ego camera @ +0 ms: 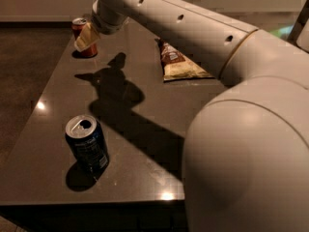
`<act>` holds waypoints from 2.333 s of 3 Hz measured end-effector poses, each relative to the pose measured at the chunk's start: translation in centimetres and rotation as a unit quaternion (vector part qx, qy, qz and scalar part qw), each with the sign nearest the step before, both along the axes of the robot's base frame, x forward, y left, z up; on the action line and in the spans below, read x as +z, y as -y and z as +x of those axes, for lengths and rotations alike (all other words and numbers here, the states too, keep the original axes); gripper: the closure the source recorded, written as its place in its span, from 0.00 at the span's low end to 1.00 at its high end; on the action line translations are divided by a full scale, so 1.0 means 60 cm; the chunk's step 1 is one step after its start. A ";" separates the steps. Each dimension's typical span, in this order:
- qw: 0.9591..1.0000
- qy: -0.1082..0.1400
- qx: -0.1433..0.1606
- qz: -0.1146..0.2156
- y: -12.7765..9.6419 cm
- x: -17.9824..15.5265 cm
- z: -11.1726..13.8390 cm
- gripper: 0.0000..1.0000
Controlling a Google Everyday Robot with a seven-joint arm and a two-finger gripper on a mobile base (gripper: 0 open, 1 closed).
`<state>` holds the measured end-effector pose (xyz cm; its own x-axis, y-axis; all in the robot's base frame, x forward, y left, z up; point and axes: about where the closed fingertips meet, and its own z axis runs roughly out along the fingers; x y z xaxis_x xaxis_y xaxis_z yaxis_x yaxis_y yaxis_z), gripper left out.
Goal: Move coke can near brown chip bag
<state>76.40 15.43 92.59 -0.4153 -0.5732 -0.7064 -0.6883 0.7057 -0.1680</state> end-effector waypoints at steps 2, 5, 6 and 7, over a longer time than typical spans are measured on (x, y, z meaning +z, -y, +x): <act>0.999 -0.012 0.010 0.034 -0.077 0.009 0.036 0.00; 0.999 -0.016 -0.011 0.041 -0.122 -0.014 0.069 0.00; 0.999 -0.017 -0.016 0.042 -0.133 -0.020 0.080 0.00; 0.999 -0.021 -0.019 0.039 -0.133 -0.024 0.092 0.15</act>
Offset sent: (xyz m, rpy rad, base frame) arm 0.0330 0.0701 0.0161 0.1107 0.0290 0.0290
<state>81.91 23.38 91.17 -0.4660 -0.5000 -0.7300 -0.6662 0.7412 -0.0824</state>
